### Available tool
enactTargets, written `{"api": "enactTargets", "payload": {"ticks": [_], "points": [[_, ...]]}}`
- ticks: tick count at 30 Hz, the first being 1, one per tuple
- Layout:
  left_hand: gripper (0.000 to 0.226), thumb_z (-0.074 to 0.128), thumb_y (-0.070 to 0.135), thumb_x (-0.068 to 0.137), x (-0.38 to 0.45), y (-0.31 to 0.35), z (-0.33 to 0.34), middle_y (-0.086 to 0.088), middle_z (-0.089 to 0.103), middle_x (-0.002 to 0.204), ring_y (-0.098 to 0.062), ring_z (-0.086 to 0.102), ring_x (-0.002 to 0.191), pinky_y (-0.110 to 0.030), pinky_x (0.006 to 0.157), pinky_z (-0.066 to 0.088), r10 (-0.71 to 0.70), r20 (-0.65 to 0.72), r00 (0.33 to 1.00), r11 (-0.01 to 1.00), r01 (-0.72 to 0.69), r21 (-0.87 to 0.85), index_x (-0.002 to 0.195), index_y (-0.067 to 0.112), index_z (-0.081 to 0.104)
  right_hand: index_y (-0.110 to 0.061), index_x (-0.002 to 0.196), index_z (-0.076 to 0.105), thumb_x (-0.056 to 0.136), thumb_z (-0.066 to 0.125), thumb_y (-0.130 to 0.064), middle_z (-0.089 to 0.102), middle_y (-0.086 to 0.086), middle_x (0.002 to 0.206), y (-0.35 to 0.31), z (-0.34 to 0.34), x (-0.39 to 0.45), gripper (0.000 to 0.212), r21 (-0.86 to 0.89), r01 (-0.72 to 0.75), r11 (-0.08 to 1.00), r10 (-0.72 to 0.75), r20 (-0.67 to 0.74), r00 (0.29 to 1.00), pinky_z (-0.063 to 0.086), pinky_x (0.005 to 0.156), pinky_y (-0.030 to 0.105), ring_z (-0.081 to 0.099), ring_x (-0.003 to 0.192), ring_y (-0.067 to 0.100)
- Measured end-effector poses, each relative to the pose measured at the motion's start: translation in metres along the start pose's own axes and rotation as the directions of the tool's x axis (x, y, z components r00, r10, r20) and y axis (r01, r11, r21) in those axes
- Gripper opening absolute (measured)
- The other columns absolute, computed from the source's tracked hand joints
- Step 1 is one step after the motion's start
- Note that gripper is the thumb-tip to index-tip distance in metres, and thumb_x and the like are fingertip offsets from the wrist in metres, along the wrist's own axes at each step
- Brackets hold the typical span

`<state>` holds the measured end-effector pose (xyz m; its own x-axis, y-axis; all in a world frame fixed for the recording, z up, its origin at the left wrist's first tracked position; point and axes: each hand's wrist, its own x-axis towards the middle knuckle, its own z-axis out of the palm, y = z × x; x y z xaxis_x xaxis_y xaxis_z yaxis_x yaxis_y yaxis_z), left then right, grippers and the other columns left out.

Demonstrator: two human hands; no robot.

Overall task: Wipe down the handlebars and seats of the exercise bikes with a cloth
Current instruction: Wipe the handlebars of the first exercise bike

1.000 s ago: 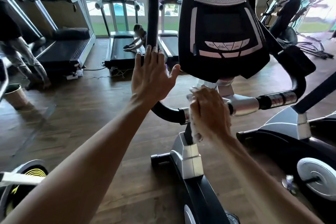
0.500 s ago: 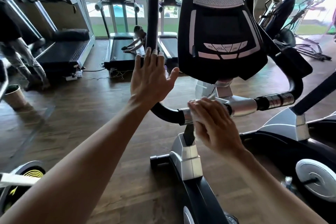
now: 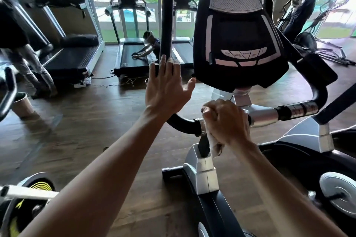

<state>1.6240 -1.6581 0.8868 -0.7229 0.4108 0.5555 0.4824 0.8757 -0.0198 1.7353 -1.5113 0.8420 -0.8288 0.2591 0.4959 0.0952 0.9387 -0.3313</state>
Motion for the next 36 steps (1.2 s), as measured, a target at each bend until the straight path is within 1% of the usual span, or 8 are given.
{"api": "enactTargets", "payload": {"ticks": [5,10,16,21,25,29,34,36], "points": [[0.078,0.022,0.058,0.091,-0.001,0.0,0.002,-0.018,0.046,0.153,-0.033,0.026,0.154,-0.053,0.123,0.019,0.001,-0.015,1.0,1.0,-0.001,-0.016,0.141,0.004,0.047,-0.028,0.129,0.066,0.099,0.042,-0.042,0.065,-0.007,0.132,-0.009,0.009,-0.024,0.041,0.043,0.284,0.958,-0.285,0.008,0.959,0.044,0.105,0.037,0.055,0.129,0.021],[0.072,0.037,0.051,0.09,-0.001,0.001,-0.001,-0.018,0.04,0.158,-0.032,0.019,0.156,-0.053,0.125,0.015,0.0,0.012,1.0,1.0,0.0,-0.017,0.145,0.005,0.042,-0.034,0.108,0.071,0.09,0.044,-0.048,0.072,-0.006,0.107,-0.009,0.003,0.004,0.036,-0.033,-0.05,0.998,0.053,0.07,0.996,0.052,0.085,0.037,0.066,0.104,0.023],[0.076,0.033,0.052,0.087,-0.004,-0.001,-0.003,-0.016,0.04,0.158,-0.032,0.019,0.156,-0.052,0.125,0.015,0.012,-0.01,1.0,0.999,-0.013,-0.039,0.148,0.006,0.041,-0.015,0.13,0.067,0.097,0.057,-0.025,0.064,0.001,0.133,0.009,0.015,-0.028,0.037,0.091,0.471,0.878,-0.46,-0.117,0.88,0.045,0.107,0.044,0.058,0.125,0.026],[0.073,0.037,0.052,0.089,-0.003,0.002,-0.005,-0.016,0.039,0.158,-0.032,0.017,0.157,-0.052,0.125,0.013,-0.003,0.014,1.0,1.0,0.003,-0.019,0.146,0.007,0.041,-0.034,0.121,0.069,0.089,0.042,-0.044,0.067,-0.012,0.121,0.02,0.001,-0.007,0.043,0.129,-0.074,0.989,0.084,-0.076,0.994,0.048,0.093,0.037,0.057,0.115,0.018],[0.07,0.039,0.049,0.089,-0.004,0.003,-0.004,-0.018,0.042,0.156,-0.034,0.021,0.155,-0.053,0.124,0.017,-0.007,-0.002,1.0,1.0,0.007,-0.02,0.144,0.005,0.043,-0.027,0.13,0.065,0.095,0.049,-0.041,0.064,-0.009,0.128,-0.021,0.021,-0.029,0.041,0.067,0.176,0.982,-0.167,-0.126,0.978,0.047,0.094,0.039,0.054,0.115,0.02],[0.073,0.042,0.045,0.088,-0.005,-0.002,-0.002,-0.017,0.039,0.159,-0.033,0.02,0.156,-0.052,0.124,0.016,0.015,-0.039,0.999,0.999,-0.017,-0.046,0.149,0.005,0.04,-0.021,0.132,0.067,0.092,0.058,-0.032,0.062,-0.007,0.133,0.021,0.014,-0.028,0.042,0.114,0.374,0.92,-0.36,-0.125,0.925,0.05,0.098,0.041,0.057,0.12,0.022],[0.074,0.048,0.043,0.09,-0.004,0.001,-0.001,-0.018,0.035,0.162,-0.033,0.018,0.156,-0.052,0.126,0.013,0.005,-0.029,1.0,1.0,-0.006,-0.024,0.153,0.005,0.035,-0.034,0.121,0.069,0.087,0.042,-0.047,0.066,-0.01,0.125,0.033,0.003,-0.007,0.045,0.175,-0.094,0.98,0.116,-0.12,0.986,0.05,0.096,0.042,0.057,0.12,0.018],[0.072,0.048,0.039,0.09,-0.004,0.005,-0.001,-0.019,0.036,0.161,-0.033,0.02,0.156,-0.053,0.126,0.014,-0.019,-0.031,0.999,1.0,0.018,-0.015,0.152,0.003,0.036,-0.034,0.122,0.068,0.086,0.04,-0.046,0.065,-0.01,0.124,0.002,0.008,-0.008,0.047,0.093,-0.15,0.984,0.158,-0.094,0.983,0.045,0.096,0.043,0.056,0.118,0.02]]}}
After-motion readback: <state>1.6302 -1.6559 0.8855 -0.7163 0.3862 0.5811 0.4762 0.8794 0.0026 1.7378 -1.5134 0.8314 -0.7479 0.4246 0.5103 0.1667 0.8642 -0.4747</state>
